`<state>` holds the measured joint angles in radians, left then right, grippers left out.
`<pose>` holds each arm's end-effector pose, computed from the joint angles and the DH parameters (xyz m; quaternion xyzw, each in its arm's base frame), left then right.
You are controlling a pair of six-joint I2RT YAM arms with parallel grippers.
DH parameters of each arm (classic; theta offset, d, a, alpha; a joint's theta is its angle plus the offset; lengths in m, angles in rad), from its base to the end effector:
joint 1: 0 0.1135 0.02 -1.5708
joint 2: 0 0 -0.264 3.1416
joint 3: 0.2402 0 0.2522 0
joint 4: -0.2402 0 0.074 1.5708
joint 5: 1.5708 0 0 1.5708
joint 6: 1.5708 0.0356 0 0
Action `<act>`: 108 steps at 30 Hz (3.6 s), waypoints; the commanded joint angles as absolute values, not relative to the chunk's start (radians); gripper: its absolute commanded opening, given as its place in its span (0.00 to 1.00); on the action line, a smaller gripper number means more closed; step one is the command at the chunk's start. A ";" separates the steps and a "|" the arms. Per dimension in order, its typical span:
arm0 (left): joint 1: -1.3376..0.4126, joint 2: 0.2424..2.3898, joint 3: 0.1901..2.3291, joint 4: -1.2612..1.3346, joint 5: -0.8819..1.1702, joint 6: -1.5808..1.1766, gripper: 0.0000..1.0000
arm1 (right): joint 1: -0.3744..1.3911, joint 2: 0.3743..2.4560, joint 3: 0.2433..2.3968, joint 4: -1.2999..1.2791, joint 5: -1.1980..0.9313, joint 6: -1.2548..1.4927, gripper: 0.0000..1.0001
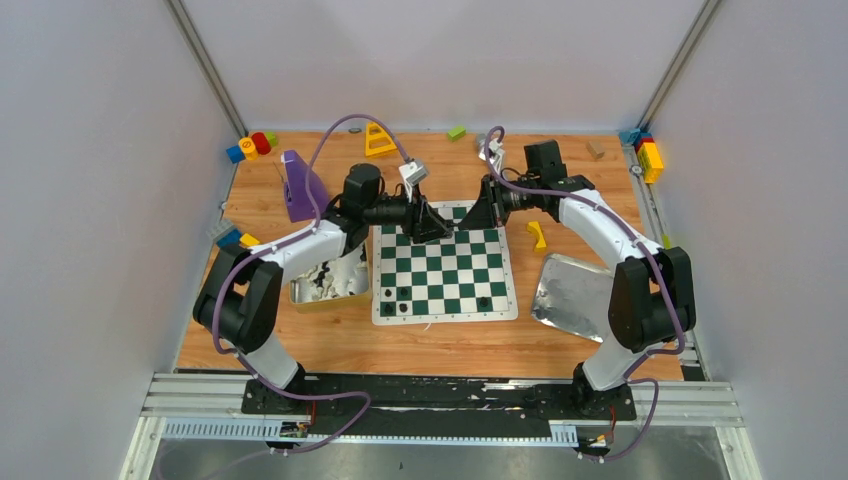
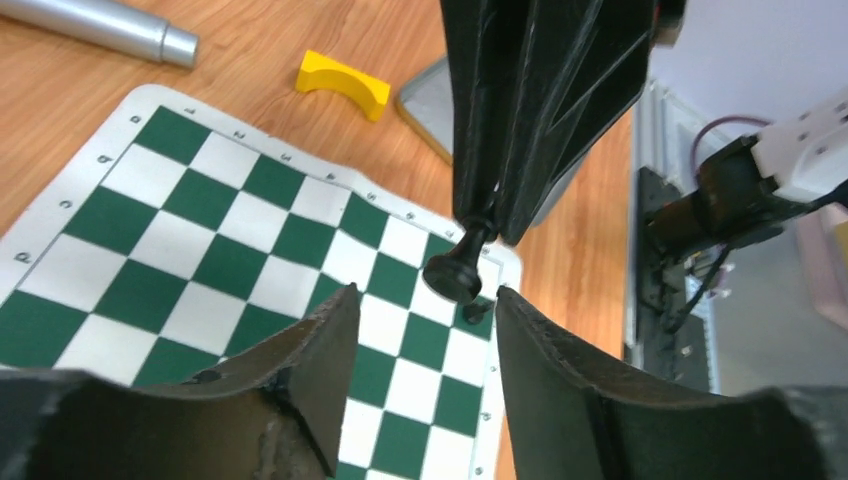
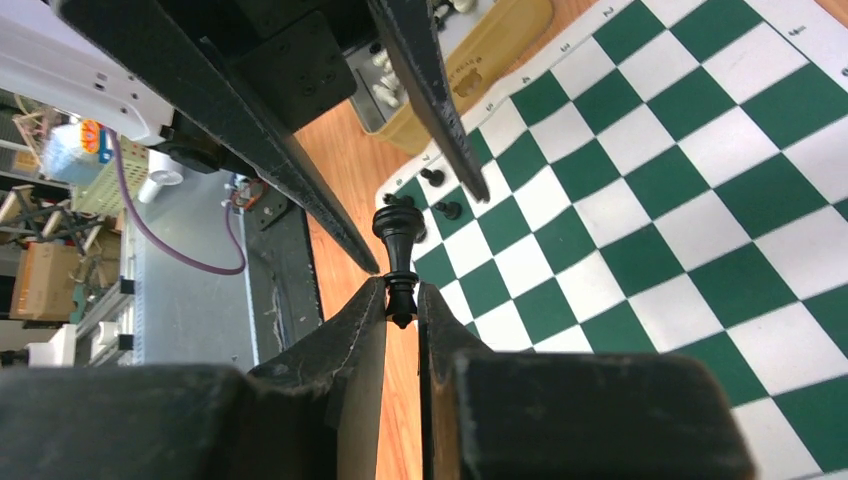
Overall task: Set up the chess pieces on the board
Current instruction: Place the chess piece on the chessboard.
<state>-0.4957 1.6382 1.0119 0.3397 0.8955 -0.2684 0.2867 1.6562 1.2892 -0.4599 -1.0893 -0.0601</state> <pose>0.3067 -0.1975 0.2547 0.3395 0.6878 -0.5230 0.3717 0.3306 0.1304 0.2781 -0.3229 0.7524 0.5147 0.2543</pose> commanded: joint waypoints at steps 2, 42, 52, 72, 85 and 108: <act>-0.469 1.588 1.055 0.173 0.860 -0.083 0.84 | 0.283 1.613 1.296 -0.525 -1.013 -0.165 0.00; -0.157 1.136 1.163 -0.727 0.156 0.376 1.00 | 0.844 1.943 1.599 -1.239 -0.114 -0.582 0.00; -0.152 1.128 1.173 -0.728 0.154 0.369 1.00 | 0.878 2.053 1.667 -1.298 -0.071 -0.598 0.02; -0.150 1.101 1.169 -0.726 0.169 0.366 1.00 | 0.916 2.124 1.719 -1.321 -0.041 -0.586 0.03; -0.150 1.098 1.157 -0.726 0.182 0.369 1.00 | 0.926 2.132 1.747 -1.337 -0.038 -0.586 0.04; -0.150 1.097 1.164 -0.727 0.171 0.366 1.00 | 0.978 2.202 1.869 -1.383 -0.024 -0.597 0.04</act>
<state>-0.1562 1.1255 1.1378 -0.7368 0.1699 0.3656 0.9668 2.1925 1.8175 -1.3571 -0.0456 -0.5823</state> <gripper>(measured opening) 0.998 0.154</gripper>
